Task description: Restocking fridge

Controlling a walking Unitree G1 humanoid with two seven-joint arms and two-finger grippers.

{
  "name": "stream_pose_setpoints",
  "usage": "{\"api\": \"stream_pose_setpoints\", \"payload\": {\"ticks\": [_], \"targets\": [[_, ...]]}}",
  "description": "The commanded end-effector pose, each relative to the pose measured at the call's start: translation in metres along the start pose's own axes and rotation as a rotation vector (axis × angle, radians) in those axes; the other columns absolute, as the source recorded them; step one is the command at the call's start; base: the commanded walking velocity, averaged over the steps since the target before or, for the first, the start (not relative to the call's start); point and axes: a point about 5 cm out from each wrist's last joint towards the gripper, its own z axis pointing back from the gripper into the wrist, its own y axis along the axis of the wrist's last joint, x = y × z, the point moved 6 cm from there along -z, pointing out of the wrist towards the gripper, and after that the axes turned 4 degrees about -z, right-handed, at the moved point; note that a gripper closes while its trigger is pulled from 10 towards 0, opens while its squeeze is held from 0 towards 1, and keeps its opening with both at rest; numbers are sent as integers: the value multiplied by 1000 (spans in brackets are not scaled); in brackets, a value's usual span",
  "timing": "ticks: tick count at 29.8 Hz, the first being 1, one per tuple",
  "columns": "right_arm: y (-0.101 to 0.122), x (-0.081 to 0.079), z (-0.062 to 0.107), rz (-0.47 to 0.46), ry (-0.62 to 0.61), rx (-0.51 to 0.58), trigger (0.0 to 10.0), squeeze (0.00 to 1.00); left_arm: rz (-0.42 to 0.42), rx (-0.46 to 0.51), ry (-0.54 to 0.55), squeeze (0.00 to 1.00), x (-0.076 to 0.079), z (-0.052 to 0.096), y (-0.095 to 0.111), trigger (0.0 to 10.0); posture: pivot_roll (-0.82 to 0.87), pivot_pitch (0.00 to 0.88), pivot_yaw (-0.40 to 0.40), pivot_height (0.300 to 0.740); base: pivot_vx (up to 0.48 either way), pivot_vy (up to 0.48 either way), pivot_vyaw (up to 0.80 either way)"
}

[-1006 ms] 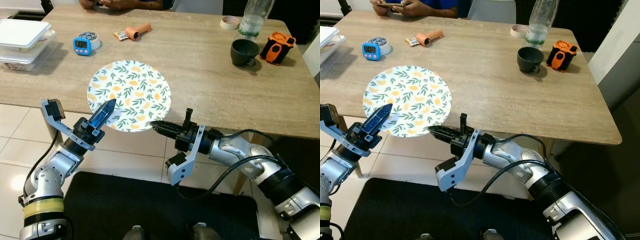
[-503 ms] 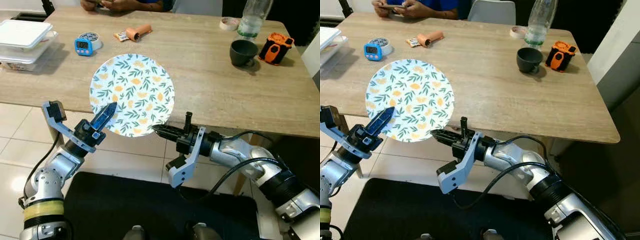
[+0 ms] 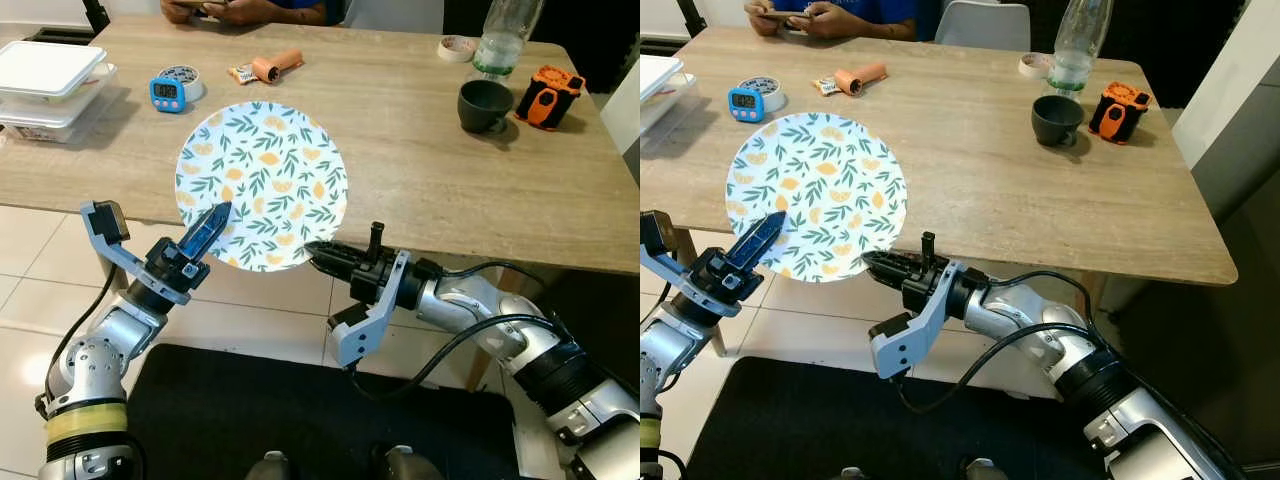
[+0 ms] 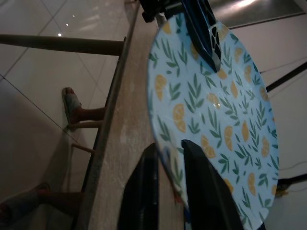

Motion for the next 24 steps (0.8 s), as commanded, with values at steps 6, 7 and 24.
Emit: {"api": "stream_pose_setpoints", "payload": {"ticks": [6, 7, 24], "targets": [[-14, 18, 4, -11, -91, -69, 10000, 1000, 36, -29, 30, 0, -4, 4, -16, 0, -83, 187, 5, 740, 0, 0, 0], [-16, 21, 4, -4, -102, -82, 10000, 1000, 37, -29, 30, 0, -4, 4, -16, 0, -83, 187, 5, 740, 0, 0, 0], [-15, -2, 2, 66, -134, -122, 10000, 0, 154, 59, -6, 0, 4, -6, -22, 0, -75, 187, 9, 740, 0, 0, 0]]}}
